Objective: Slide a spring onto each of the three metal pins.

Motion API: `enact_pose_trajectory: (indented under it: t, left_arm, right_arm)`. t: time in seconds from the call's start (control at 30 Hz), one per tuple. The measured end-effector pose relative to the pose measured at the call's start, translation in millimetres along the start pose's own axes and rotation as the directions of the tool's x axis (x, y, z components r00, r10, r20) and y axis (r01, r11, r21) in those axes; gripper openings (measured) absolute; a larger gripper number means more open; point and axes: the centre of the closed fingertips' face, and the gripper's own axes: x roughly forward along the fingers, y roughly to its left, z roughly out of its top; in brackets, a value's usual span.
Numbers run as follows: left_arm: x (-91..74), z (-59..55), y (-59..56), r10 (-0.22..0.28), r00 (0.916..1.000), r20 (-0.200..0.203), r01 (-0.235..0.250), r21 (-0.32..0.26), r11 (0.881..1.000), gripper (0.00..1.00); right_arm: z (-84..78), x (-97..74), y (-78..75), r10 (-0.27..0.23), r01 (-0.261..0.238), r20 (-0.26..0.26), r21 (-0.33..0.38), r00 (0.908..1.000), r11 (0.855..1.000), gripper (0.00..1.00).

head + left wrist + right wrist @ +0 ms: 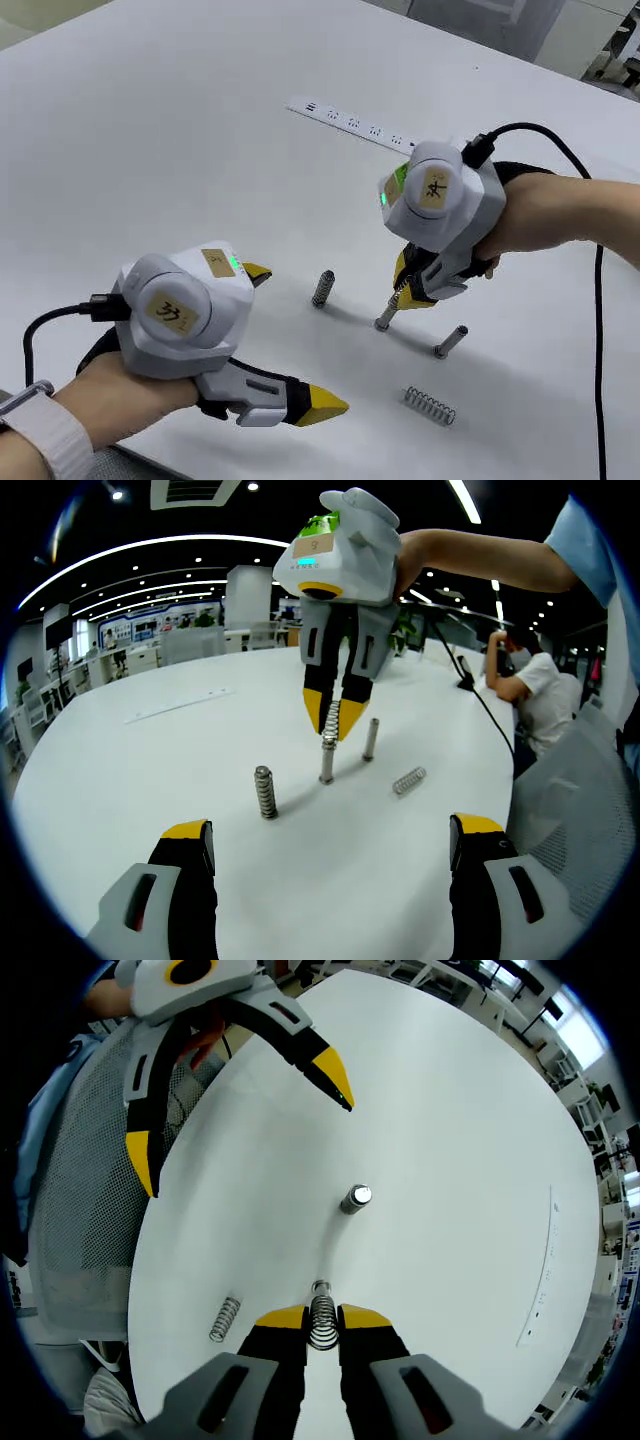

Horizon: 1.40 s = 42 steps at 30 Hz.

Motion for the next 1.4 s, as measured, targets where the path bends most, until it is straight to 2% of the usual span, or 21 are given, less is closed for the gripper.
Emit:
enact_pose_trajectory:
  t: [0.4, 0.53, 0.63, 1.0, 1.4]
  left_arm:
    - [0.5, -0.4, -0.9, -0.003, 1.0000, -0.003, 0.003, -0.004, 1.000, 0.99]
    - [1.0, -2.4, 0.1, -0.005, 1.0000, -0.007, 0.005, -0.005, 1.000, 0.99]
    - [1.3, -3.2, -0.3, -0.008, 0.9999, -0.010, 0.008, -0.004, 1.000, 0.99]
    - [1.6, -4.2, 0.2, -0.010, 0.9998, -0.014, 0.010, -0.004, 1.000, 0.99]
    - [1.8, -3.3, -0.8, -0.012, 0.9999, -0.012, 0.012, -0.005, 1.000, 0.98]
  right_arm:
    - [-1.5, 18.6, 0.5, 0.006, -0.006, -0.027, -0.004, 0.9996, 1.000, 0.13]
    - [-0.1, 18.1, 2.6, 0.009, -0.009, -0.028, -0.005, 0.9996, 1.000, 0.13]
    - [-2.1, 23.8, 1.2, 0.008, -0.008, -0.033, -0.001, 0.9994, 1.000, 0.13]
    - [-2.5, 37.8, 1.0, 0.004, -0.004, -0.023, 0.023, 0.9997, 1.000, 0.13]
    - [2.0, 42.8, 1.9, 0.011, -0.010, -0.003, 0.036, 0.9999, 0.999, 0.14]
